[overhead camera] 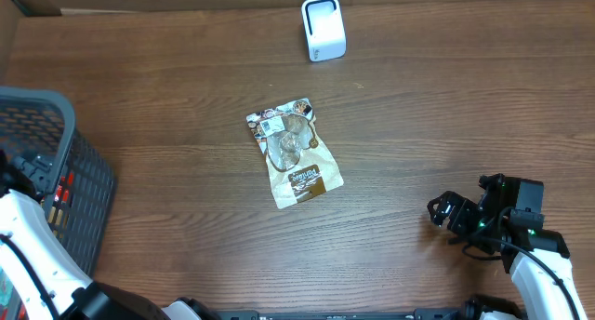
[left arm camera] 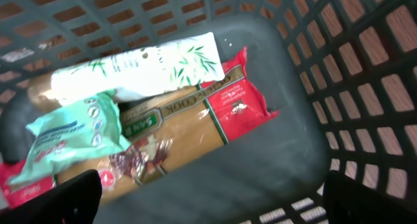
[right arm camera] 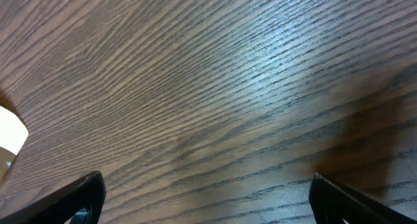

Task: Scan the item barcode
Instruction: 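Open the left gripper and move it back over the basket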

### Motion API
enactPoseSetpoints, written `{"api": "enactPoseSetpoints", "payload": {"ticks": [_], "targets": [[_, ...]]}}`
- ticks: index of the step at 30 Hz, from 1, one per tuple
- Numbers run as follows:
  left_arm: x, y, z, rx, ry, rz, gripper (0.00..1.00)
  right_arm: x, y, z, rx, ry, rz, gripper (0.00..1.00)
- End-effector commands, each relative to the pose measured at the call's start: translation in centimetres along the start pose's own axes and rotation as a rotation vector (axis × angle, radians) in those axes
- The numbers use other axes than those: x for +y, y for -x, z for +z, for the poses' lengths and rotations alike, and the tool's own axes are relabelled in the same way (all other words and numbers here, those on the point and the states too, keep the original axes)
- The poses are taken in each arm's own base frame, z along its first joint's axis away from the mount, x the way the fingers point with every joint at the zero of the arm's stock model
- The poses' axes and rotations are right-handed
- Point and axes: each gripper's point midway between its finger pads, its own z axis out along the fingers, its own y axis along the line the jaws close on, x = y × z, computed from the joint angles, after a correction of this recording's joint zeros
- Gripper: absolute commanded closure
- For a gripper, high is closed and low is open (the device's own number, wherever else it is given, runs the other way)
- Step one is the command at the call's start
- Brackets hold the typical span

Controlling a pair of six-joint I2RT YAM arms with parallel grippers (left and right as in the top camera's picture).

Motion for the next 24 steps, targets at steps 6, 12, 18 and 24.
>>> {"api": "enactPoseSetpoints", "payload": {"ticks": [6,12,18,24], "targets": [[0.2,0.1,1.0,-0.031,0.011,0.195,0.00,0.0,0.0,0.0,-0.003,-0.001,-0.001,0.00],[-0.1,-0.1,2.2,-0.011,0.011,0.306,0.00,0.0,0.0,0.0,-0.003,-0.001,-0.001,0.00],[-0.2,-1.7,5.0,0.074,0.014,0.399,0.02,0.0,0.1,0.0,-0.004,-0.001,-0.001,0.00],[0.1,-3.2,6.9,0.152,0.007,0.524,0.02,0.0,0.0,0.0,-0.003,-0.001,-0.001,0.00]]}}
